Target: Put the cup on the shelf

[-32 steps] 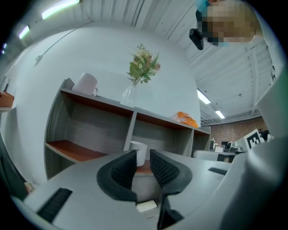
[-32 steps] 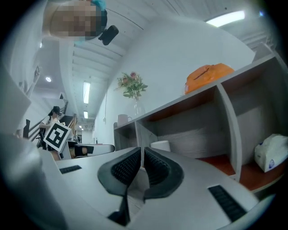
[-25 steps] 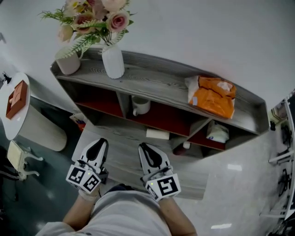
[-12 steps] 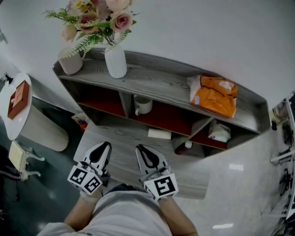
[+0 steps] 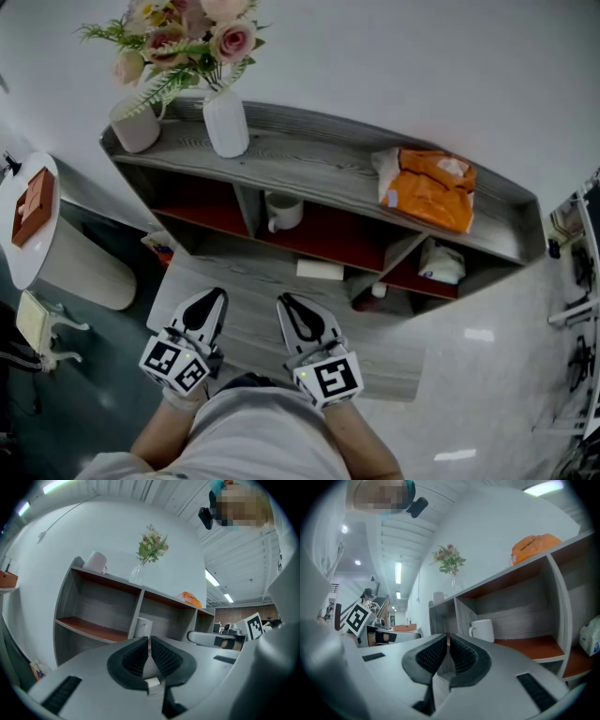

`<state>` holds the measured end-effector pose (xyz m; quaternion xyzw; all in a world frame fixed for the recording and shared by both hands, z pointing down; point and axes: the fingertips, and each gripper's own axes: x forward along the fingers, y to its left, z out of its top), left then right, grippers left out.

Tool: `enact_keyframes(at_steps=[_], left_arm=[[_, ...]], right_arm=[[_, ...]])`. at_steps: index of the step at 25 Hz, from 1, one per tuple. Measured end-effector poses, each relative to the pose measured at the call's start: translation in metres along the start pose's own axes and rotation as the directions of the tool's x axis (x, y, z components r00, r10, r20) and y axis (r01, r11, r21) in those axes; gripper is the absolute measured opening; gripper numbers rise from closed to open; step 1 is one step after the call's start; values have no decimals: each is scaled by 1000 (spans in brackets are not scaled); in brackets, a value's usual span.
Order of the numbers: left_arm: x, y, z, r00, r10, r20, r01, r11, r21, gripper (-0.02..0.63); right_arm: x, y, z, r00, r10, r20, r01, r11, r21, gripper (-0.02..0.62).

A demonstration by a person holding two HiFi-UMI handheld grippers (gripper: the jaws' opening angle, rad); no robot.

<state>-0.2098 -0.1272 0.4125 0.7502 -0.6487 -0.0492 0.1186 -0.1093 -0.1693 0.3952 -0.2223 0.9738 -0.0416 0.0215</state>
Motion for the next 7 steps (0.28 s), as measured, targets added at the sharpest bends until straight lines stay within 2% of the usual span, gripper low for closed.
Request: enact_keyframes(at_steps=[7], left_arm=[[5,-6,-2,1000,-19,-4,19,1000,0,34]], right_arm=[[-3,-4,0,1000,-8,-1,8,1000,-1,34]])
